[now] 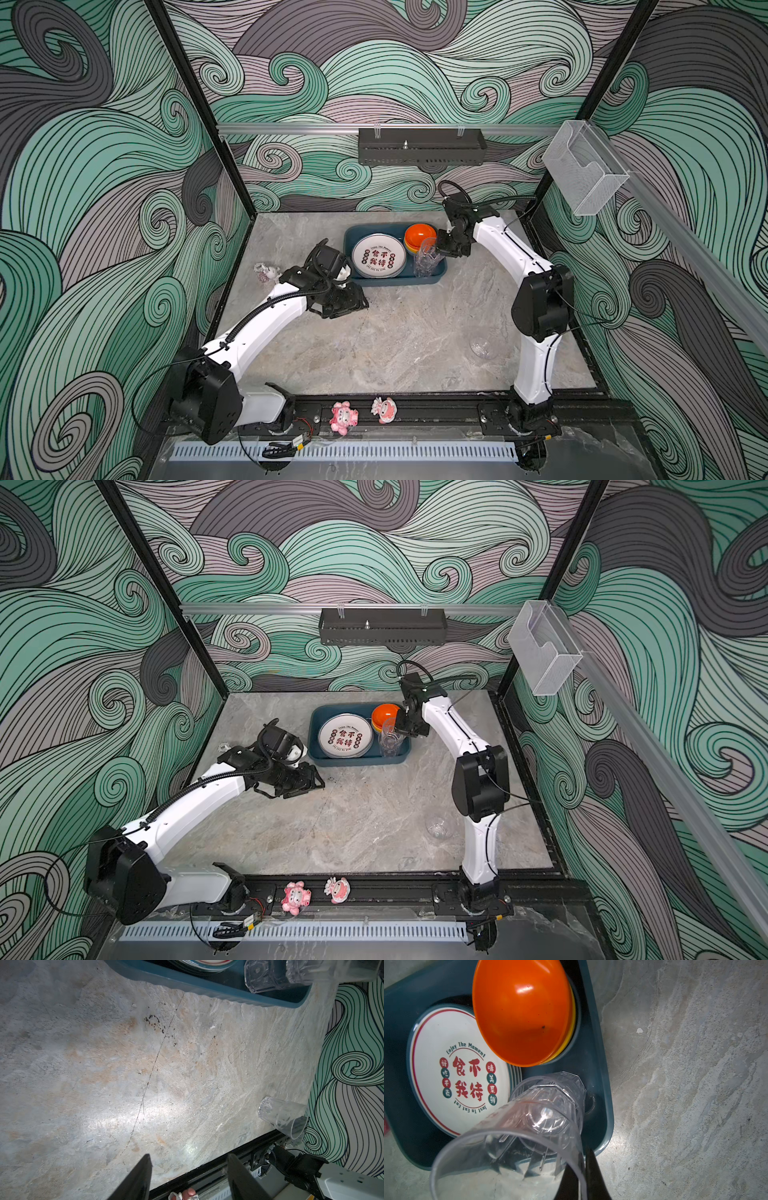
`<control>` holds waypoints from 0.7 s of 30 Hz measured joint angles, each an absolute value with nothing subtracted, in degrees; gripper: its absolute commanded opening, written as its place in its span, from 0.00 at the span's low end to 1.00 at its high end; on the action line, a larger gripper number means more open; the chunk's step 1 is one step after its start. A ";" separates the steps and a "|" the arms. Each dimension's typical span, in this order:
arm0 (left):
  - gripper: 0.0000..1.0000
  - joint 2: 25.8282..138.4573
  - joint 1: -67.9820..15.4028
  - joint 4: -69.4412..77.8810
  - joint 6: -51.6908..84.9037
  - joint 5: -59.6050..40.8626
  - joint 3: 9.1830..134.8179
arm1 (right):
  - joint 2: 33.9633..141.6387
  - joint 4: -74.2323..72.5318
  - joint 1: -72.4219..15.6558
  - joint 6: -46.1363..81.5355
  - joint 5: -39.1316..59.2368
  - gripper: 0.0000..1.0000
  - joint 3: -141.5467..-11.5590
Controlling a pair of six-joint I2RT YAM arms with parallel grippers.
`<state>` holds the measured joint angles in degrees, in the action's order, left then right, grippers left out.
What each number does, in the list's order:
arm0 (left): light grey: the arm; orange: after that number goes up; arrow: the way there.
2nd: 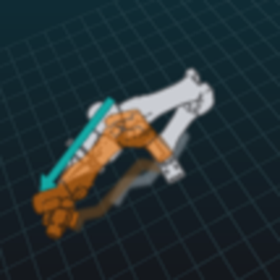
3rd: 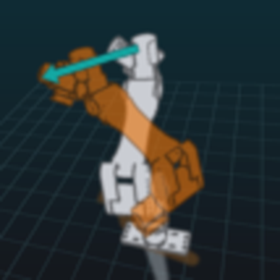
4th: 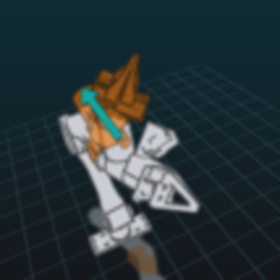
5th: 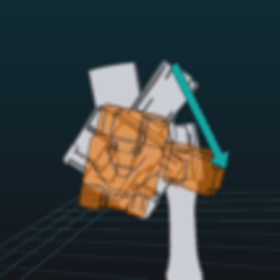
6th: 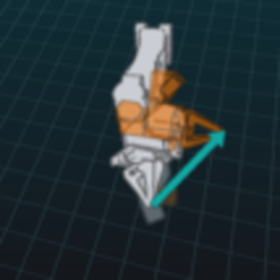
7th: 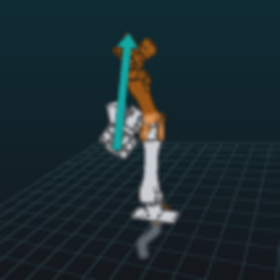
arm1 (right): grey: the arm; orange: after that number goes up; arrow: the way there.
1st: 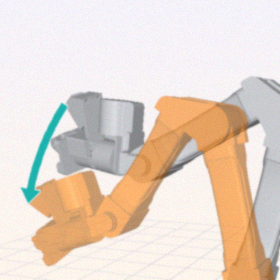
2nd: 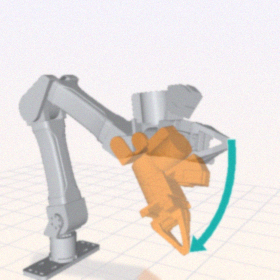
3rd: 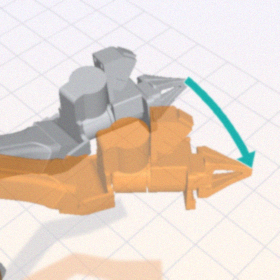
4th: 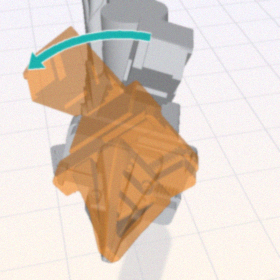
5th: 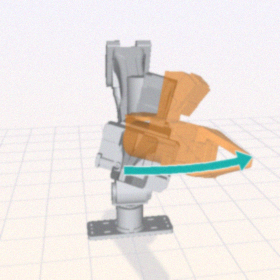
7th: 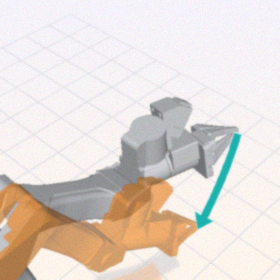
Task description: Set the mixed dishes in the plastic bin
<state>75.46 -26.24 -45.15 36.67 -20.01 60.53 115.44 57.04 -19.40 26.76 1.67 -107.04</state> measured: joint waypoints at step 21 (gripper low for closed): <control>0.61 74.98 -26.00 -44.91 37.12 -20.18 59.75 | 119.20 59.57 -21.04 25.43 -0.73 0.17 -112.18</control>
